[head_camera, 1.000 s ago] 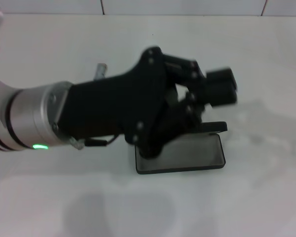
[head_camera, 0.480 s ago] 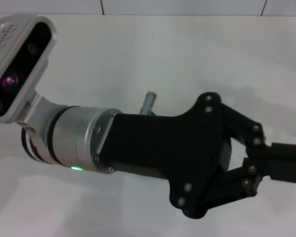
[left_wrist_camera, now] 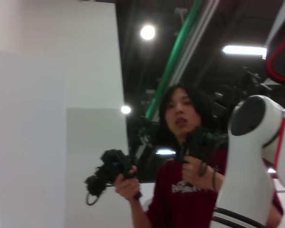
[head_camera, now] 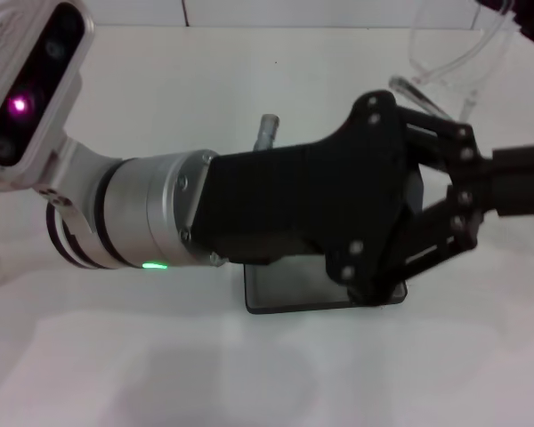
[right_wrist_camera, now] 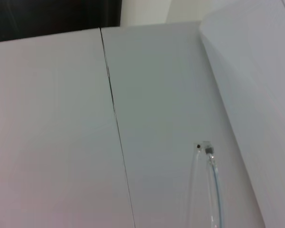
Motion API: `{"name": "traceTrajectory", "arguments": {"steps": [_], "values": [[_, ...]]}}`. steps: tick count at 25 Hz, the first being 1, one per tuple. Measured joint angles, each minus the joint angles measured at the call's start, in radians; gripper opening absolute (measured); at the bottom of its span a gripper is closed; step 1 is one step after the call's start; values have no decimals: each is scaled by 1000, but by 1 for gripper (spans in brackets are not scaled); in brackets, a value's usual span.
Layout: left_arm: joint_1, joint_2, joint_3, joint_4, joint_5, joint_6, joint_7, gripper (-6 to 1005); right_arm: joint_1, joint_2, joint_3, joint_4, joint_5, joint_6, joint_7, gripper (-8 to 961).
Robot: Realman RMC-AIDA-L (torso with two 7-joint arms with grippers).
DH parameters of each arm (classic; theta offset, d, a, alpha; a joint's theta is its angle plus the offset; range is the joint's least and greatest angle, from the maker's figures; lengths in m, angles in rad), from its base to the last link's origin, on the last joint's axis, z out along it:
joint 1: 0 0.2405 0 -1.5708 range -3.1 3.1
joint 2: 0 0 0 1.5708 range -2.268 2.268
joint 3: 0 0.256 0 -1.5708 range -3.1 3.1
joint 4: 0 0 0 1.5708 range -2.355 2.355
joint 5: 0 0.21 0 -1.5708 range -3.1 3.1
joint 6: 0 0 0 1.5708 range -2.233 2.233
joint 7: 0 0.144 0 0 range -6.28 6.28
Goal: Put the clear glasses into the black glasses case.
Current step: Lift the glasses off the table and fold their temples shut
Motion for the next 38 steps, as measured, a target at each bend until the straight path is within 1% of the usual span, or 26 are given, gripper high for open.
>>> {"name": "traceTrajectory", "arguments": {"steps": [4, 13, 20, 25, 38], "values": [[2, -1, 0, -12, -23, -9, 1, 56, 1, 0, -19, 0, -2, 17, -7, 129], [0, -1, -2, -22, -38, -25, 12, 57, 21, 1, -104, -8, -32, 82, -23, 131], [-4, -1, -1, -33, -53, -57, 12, 57, 66, 1, -164, -14, -93, 102, -25, 132], [-10, 0, -8, -59, -64, -59, 16, 56, 84, 1, -195, -18, -121, 128, -25, 133], [-26, 0, -11, -107, -91, -64, 39, 57, 87, 1, -206, -24, -131, 153, -37, 134]]}}
